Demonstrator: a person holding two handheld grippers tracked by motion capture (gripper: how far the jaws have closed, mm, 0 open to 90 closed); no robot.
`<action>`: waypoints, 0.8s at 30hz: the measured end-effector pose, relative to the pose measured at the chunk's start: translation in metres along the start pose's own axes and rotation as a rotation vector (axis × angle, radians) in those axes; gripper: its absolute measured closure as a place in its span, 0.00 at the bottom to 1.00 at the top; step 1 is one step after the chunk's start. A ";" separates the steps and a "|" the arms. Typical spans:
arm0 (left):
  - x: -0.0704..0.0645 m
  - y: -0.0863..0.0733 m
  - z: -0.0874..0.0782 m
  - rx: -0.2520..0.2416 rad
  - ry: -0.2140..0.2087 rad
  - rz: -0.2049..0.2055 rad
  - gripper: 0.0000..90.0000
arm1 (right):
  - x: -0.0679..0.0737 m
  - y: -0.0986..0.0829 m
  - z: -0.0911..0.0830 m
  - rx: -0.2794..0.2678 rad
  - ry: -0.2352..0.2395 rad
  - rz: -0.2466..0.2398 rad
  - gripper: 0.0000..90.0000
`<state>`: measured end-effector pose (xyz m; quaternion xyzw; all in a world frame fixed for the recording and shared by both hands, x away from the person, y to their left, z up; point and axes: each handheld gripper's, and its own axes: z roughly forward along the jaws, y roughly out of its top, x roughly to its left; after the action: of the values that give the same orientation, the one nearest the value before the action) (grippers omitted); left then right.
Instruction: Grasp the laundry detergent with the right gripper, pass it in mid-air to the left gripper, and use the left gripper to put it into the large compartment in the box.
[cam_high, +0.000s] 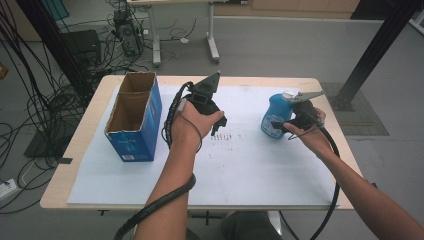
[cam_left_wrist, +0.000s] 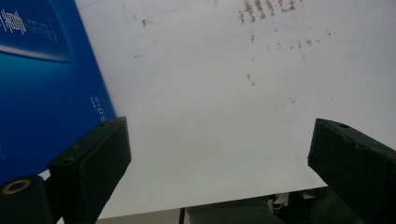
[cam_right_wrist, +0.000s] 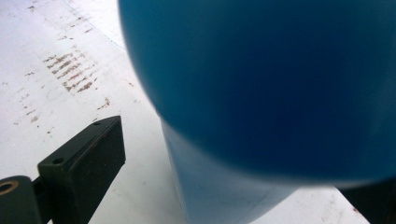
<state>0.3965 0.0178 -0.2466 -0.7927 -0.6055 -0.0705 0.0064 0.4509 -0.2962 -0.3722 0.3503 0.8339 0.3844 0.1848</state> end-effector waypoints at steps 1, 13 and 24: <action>0.000 0.000 0.000 0.000 -0.001 0.000 0.07 | 0.000 0.000 0.000 0.000 -0.001 0.001 0.03; -0.003 0.001 0.000 0.002 -0.003 0.012 0.07 | 0.001 0.001 0.002 -0.007 -0.001 -0.008 0.03; -0.003 0.001 -0.001 0.004 0.001 0.008 0.07 | 0.001 0.002 0.002 -0.012 -0.003 -0.014 0.03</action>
<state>0.3962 0.0145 -0.2462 -0.7951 -0.6024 -0.0696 0.0087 0.4519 -0.2936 -0.3719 0.3439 0.8336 0.3876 0.1912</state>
